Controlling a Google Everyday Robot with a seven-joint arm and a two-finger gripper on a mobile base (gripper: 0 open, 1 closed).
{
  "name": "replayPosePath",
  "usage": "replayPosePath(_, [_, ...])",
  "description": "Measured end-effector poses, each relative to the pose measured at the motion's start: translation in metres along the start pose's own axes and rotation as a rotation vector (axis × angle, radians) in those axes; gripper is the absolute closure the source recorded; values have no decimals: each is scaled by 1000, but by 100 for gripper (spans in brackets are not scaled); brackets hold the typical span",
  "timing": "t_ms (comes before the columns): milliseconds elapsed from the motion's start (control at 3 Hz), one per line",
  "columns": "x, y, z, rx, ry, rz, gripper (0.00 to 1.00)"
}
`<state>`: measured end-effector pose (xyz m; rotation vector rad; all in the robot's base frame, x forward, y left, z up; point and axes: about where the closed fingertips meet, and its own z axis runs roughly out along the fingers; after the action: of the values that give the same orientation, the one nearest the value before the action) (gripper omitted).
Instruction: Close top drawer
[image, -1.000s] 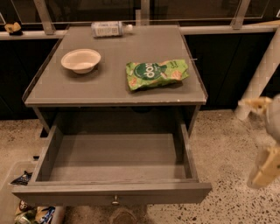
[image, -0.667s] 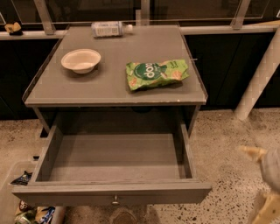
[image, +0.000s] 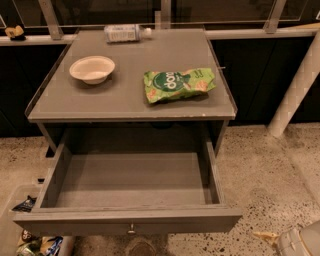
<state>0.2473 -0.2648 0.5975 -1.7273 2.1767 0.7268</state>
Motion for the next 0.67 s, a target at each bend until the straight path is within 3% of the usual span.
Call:
replayPosePath(333, [0,-1,1,-2,-3,3,0])
replayPosePath(667, [-10,19,19,-67,-6,-67,0])
